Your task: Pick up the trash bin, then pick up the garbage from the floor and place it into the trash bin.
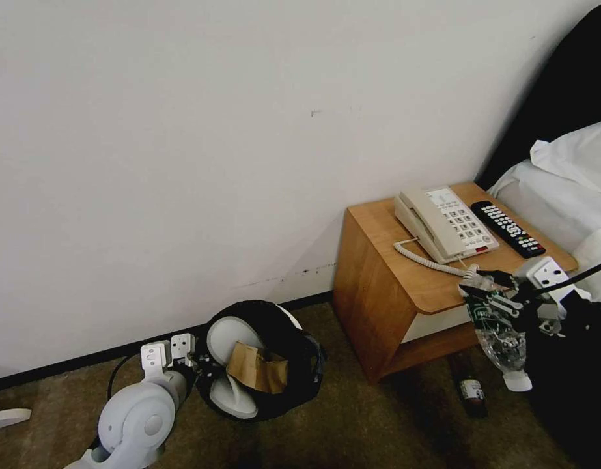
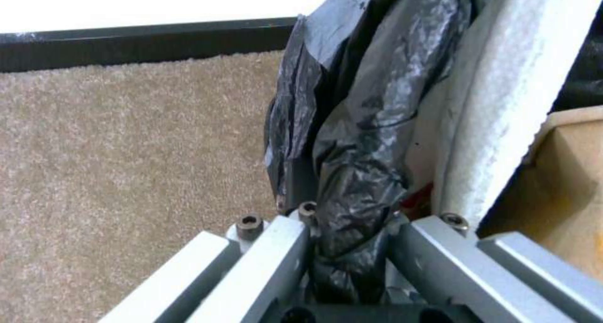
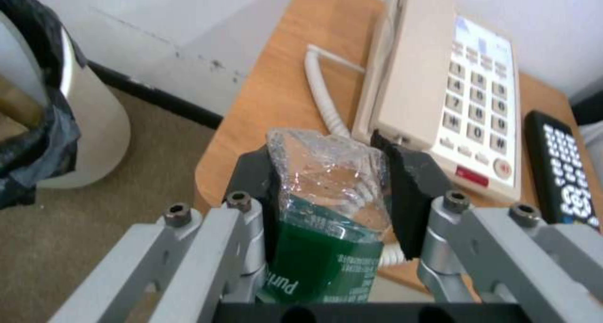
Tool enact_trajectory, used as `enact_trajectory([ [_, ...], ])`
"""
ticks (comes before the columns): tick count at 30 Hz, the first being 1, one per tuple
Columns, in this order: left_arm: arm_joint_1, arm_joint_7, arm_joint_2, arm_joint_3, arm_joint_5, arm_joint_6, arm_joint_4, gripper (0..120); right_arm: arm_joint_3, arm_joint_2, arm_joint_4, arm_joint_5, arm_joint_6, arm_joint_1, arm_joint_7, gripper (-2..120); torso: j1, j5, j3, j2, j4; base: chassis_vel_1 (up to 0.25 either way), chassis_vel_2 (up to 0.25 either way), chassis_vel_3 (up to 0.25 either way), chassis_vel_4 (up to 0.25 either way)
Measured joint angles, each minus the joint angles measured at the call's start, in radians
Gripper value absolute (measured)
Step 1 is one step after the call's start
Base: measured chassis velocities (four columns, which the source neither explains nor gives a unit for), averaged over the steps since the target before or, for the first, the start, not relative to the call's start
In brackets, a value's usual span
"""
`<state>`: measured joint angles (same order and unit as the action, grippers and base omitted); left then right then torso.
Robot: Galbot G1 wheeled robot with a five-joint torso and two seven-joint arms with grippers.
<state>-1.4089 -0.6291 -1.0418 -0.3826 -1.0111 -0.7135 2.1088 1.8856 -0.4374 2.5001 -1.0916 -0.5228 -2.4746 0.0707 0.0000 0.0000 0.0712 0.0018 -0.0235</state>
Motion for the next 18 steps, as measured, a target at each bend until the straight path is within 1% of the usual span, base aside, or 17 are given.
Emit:
enact_trajectory([
  [5,0.001,0.0,0.0,0.0,0.001,0.0,-0.001,0,0.005,0.026,0.0,-0.026,0.0,0.023,-0.003,33,0.0,0.0,0.0,0.0,0.0,0.0,0.0,0.0,0.0],
  [10,0.001,0.002,0.002,0.0,0.002,0.0,-0.001,0,0.003,0.07,0.0,-0.087,-0.015,0.071,-0.035,33,0.0,-0.0001,0.0,0.0,0.0,0.0,0.0,0.0,0.0],
  [18,0.001,0.007,0.006,-0.001,0.003,0.0,-0.001,0,-0.043,0.09,0.0,-0.105,-0.014,0.127,-0.05,33,0.0,-0.0001,0.0,0.0,-0.0001,0.0,0.0,0.0,0.0],
])
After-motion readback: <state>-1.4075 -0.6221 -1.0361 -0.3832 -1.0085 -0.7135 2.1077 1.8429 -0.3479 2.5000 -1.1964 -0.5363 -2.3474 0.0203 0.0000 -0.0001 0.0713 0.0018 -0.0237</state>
